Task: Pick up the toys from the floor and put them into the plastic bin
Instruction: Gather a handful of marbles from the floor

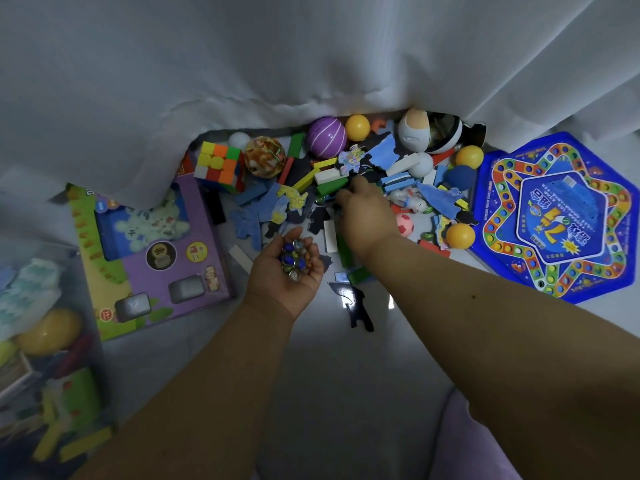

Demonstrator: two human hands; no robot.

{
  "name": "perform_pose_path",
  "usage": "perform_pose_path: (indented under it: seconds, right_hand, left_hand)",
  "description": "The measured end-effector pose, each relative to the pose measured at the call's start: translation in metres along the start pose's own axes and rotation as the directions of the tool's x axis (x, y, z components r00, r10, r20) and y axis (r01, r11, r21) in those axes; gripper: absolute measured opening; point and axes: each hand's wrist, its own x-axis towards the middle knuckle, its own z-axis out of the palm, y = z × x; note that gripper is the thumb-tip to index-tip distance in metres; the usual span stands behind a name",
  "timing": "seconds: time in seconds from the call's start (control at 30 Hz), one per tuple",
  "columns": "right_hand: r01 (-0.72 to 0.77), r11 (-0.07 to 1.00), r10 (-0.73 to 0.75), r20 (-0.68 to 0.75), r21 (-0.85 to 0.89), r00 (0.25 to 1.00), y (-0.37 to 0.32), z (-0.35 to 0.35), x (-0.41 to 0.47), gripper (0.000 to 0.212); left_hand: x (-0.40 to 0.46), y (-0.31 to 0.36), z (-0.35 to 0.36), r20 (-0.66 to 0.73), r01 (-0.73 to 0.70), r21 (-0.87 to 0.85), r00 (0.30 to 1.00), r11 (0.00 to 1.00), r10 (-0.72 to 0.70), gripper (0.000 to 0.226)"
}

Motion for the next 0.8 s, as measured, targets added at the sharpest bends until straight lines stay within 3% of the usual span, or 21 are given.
perform_pose_path:
  seconds: [0.27,0.37,0.43,0.53,0.6,0.67,0.73,0.8]
  right_hand:
    - [-0.029,0.999,0.03,0.077,-0.013,0.997,0.001,0.002,0.0,0.031]
    - [-0.012,0.994,0.016,-0.035,0.105,0.999,-0.003,-0.004,-0.005,0.027]
    - [0.064,0.952,-0.012,-0.172,0.3,0.985,-0.012,-0.01,-0.018,0.023]
    - [0.258,0.844,-0.186,-0.195,0.47,0.963,-0.033,-0.021,-0.041,0.02]
    - [0.367,0.802,-0.339,-0.146,0.471,0.929,-0.042,-0.024,-0.051,0.023]
    - [0.413,0.779,-0.394,-0.144,0.471,0.908,-0.045,-0.027,-0.056,0.026]
    - [0.404,0.761,-0.333,-0.229,0.507,0.915,-0.04,-0.03,-0.059,0.029]
    - [0.337,0.822,-0.179,-0.353,0.46,0.918,-0.03,-0.029,-0.062,0.032]
  left_hand:
    - [-0.001,0.004,0.002,-0.005,-0.007,0.008,1.0,1.0,0.007,0.036]
    - [-0.002,0.006,0.004,-0.009,-0.007,-0.008,1.0,1.0,0.007,0.038]
    - [-0.003,0.007,0.007,0.004,-0.005,-0.026,1.0,1.0,0.005,0.037]
    - [-0.008,0.008,0.012,0.094,0.045,-0.09,0.995,0.995,-0.037,0.039]
    - [-0.011,0.009,0.012,0.172,0.079,-0.135,0.984,0.988,-0.055,0.041]
    - [-0.01,0.011,0.011,0.199,0.073,-0.127,0.979,0.989,-0.046,0.041]
    - [-0.008,0.01,0.009,0.2,0.048,-0.064,0.979,0.997,-0.034,0.038]
    - [-0.009,0.006,0.01,0.215,0.068,-0.027,0.975,0.997,-0.061,0.027]
